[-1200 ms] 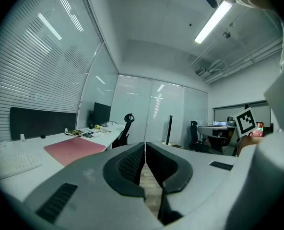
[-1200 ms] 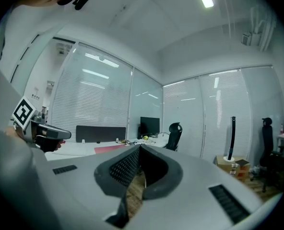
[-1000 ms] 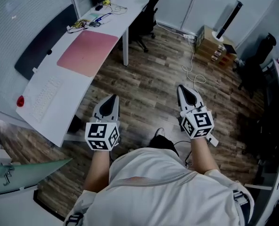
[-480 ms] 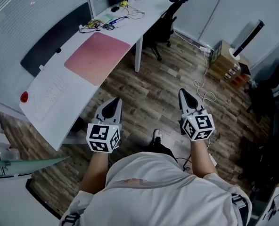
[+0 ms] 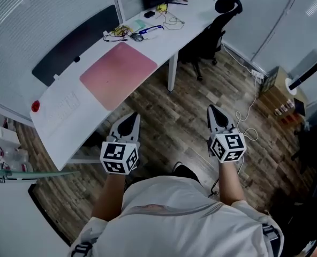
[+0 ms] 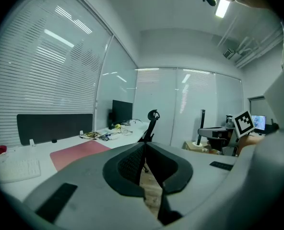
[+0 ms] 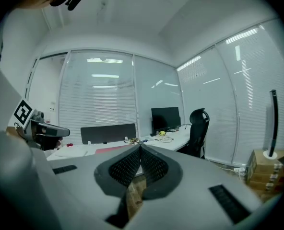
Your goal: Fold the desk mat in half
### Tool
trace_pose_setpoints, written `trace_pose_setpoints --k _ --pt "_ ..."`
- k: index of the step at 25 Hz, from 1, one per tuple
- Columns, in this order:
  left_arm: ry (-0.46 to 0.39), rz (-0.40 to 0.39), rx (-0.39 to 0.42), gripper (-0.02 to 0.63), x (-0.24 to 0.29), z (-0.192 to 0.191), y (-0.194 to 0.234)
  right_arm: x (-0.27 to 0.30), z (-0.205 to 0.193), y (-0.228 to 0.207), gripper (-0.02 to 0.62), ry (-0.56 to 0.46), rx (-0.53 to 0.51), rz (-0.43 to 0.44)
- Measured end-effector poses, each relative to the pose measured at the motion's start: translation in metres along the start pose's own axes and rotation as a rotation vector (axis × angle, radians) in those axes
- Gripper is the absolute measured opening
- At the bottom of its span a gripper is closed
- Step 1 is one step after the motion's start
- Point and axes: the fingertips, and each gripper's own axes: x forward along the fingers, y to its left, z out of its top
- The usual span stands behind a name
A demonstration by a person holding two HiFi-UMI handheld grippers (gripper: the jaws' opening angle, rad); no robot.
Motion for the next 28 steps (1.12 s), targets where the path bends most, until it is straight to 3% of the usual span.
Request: trace_pose_setpoints --k 5,13,20,25,28 --pt "-0.011 0.098 -0.024 0.020 0.034 0.002 -0.009 0.045 -0.004 -0.033 0.052 0.025 -0.009 0.114" --pt "0.030 0.186 -0.066 0.020 0.061 -0.006 0.023 0.112 -0.021 -0.024 0.052 0.102 0.004 0.250" --pt "0.002 0.205 -0.148 0.020 0.109 -0.007 0.090 0.194 -0.013 -0.011 0.052 0.186 -0.084 0.285" --pt "-0.026 0.198 -0.069 0.020 0.145 0.010 0.141 0.270 0.008 -0.008 0.052 0.213 -0.129 0.295" --pt "-0.019 0.203 -0.077 0.020 0.158 0.010 0.179 0.322 0.015 0.019 0.052 0.213 -0.148 0.334"
